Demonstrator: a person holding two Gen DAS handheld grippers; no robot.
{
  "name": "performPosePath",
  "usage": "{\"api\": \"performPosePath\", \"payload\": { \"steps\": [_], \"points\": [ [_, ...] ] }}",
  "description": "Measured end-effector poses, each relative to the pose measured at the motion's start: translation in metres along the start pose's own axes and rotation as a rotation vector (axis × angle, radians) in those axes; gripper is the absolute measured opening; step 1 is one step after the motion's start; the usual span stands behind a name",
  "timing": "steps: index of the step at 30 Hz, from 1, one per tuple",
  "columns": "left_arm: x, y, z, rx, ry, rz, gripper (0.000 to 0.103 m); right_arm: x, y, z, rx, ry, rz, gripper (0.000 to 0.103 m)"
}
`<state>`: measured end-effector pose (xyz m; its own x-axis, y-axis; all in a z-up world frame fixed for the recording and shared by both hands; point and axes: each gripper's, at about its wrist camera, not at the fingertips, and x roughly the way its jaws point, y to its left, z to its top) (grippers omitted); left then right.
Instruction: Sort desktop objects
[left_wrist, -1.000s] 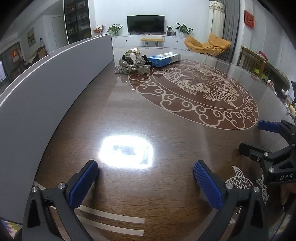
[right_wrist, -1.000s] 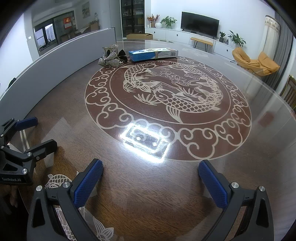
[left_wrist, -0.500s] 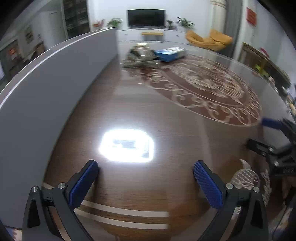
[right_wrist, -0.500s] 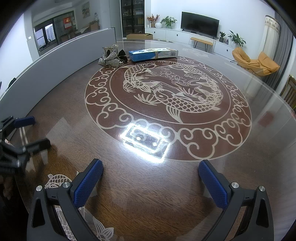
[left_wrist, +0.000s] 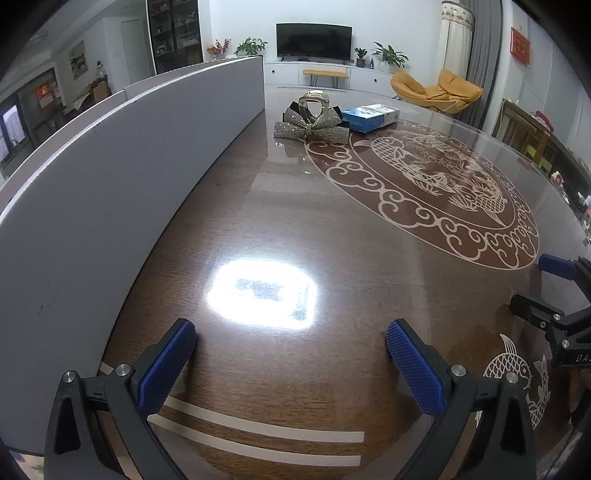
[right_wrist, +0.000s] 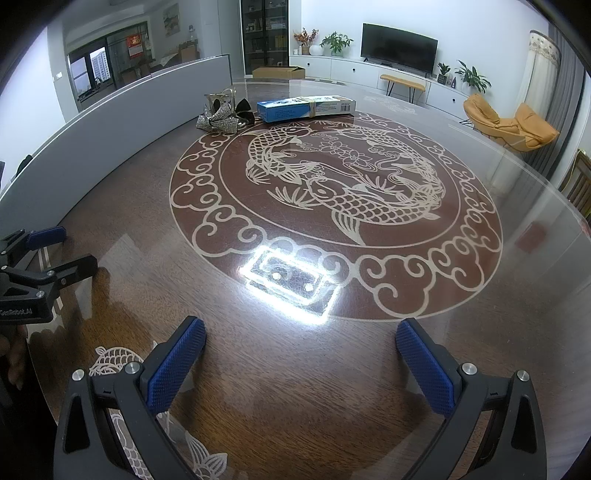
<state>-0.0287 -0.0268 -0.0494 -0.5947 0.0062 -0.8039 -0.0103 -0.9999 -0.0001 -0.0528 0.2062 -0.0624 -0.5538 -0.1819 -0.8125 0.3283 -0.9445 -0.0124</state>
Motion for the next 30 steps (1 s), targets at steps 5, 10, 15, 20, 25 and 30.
{"api": "performPosePath", "payload": {
  "steps": [5,10,15,20,25,30],
  "points": [
    [0.0,0.0,0.0,0.002,0.0,-0.001,0.103,0.0,0.0,0.0,0.0,0.0,0.0,0.103],
    [0.0,0.0,0.001,0.004,0.002,-0.004,0.103,0.008,-0.001,0.011,-0.011,0.015,0.012,0.103],
    [0.002,0.0,0.003,0.0,0.002,-0.002,0.103,0.04,-0.028,0.098,0.148,0.005,0.06,0.103],
    [0.002,0.001,0.003,-0.004,-0.004,0.001,0.103,0.094,-0.069,0.19,0.555,-0.009,0.142,0.102],
    [0.001,0.001,0.002,-0.002,-0.006,0.0,0.103,0.154,-0.056,0.239,0.667,0.097,0.094,0.103],
    [0.001,0.001,0.003,0.004,-0.001,-0.005,0.103,0.178,-0.01,0.268,0.409,0.134,-0.053,0.097]
  ]
}}
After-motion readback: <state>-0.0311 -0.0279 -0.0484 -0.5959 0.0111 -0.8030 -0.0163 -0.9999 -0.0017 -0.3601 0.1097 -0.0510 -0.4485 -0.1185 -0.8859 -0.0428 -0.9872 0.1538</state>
